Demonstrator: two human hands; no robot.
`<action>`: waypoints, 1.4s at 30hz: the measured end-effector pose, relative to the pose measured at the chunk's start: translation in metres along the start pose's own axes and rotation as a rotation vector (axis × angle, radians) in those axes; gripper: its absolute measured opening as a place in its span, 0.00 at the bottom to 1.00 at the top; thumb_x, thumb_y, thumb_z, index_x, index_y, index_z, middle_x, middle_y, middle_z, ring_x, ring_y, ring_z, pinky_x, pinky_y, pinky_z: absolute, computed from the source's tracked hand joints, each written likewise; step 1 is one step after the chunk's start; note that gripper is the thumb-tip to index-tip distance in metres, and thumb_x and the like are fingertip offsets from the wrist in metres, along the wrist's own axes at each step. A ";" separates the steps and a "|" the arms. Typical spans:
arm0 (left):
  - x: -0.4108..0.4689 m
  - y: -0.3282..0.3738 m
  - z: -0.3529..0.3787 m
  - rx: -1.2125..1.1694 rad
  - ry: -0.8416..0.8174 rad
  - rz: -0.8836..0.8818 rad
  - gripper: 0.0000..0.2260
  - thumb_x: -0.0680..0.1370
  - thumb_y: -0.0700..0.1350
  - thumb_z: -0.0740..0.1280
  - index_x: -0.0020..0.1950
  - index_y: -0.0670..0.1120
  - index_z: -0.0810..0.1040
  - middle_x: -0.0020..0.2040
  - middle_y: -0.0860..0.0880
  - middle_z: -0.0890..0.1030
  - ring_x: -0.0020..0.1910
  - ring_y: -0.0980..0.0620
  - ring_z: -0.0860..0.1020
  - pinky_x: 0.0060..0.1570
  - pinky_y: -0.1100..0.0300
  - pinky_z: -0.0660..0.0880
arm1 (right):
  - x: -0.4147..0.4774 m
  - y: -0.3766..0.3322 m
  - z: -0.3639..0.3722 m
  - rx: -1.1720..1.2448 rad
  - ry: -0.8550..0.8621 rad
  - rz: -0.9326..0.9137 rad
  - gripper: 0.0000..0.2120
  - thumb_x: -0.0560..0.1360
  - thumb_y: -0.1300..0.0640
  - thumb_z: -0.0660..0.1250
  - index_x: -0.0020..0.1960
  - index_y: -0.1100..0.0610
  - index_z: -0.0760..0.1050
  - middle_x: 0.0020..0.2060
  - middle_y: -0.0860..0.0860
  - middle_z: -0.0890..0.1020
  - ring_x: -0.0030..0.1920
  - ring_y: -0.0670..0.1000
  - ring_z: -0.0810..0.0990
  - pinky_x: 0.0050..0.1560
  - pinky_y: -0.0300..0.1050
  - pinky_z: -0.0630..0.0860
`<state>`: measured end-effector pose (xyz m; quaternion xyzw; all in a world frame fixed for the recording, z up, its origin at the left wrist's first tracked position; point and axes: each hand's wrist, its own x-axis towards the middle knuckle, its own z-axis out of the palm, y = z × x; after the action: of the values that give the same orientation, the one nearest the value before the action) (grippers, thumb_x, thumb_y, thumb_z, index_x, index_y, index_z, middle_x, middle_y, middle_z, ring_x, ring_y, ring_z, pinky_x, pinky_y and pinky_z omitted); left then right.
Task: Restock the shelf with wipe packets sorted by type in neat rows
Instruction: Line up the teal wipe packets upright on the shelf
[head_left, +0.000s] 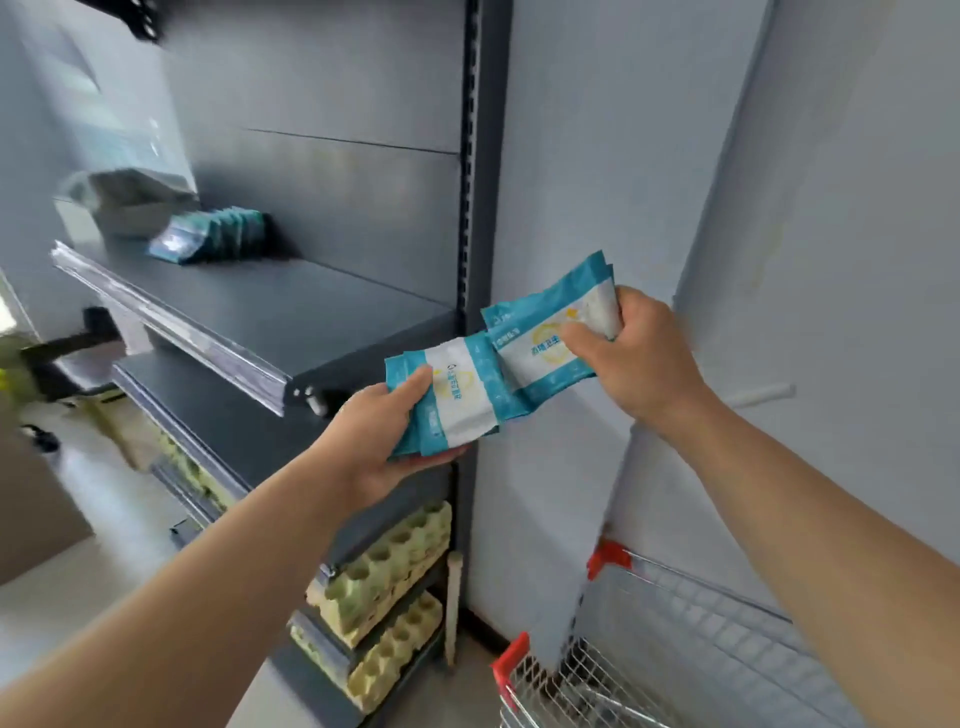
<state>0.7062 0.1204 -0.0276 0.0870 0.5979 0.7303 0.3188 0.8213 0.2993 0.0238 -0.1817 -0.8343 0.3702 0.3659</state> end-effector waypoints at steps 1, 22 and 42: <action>-0.004 0.016 -0.020 -0.008 -0.017 0.012 0.10 0.79 0.48 0.66 0.55 0.44 0.78 0.45 0.48 0.85 0.36 0.53 0.84 0.30 0.59 0.79 | 0.006 -0.018 0.019 0.016 -0.012 -0.023 0.07 0.73 0.59 0.68 0.39 0.53 0.72 0.34 0.43 0.79 0.30 0.35 0.78 0.27 0.28 0.69; 0.086 0.223 -0.405 0.460 0.251 0.292 0.20 0.72 0.40 0.74 0.60 0.46 0.72 0.49 0.50 0.81 0.43 0.53 0.83 0.33 0.60 0.81 | 0.141 -0.224 0.376 0.494 -0.220 0.036 0.06 0.76 0.62 0.67 0.53 0.58 0.77 0.46 0.50 0.84 0.43 0.46 0.83 0.41 0.36 0.80; 0.350 0.307 -0.508 0.351 -0.014 0.253 0.12 0.72 0.42 0.74 0.52 0.51 0.77 0.42 0.51 0.86 0.43 0.51 0.85 0.41 0.53 0.82 | 0.352 -0.187 0.587 0.812 -0.417 0.395 0.07 0.79 0.64 0.62 0.56 0.61 0.71 0.47 0.59 0.82 0.43 0.55 0.83 0.38 0.55 0.83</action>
<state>0.0634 -0.1207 0.0316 0.2206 0.6978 0.6487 0.2086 0.1428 0.0934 0.0629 -0.1011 -0.6281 0.7558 0.1552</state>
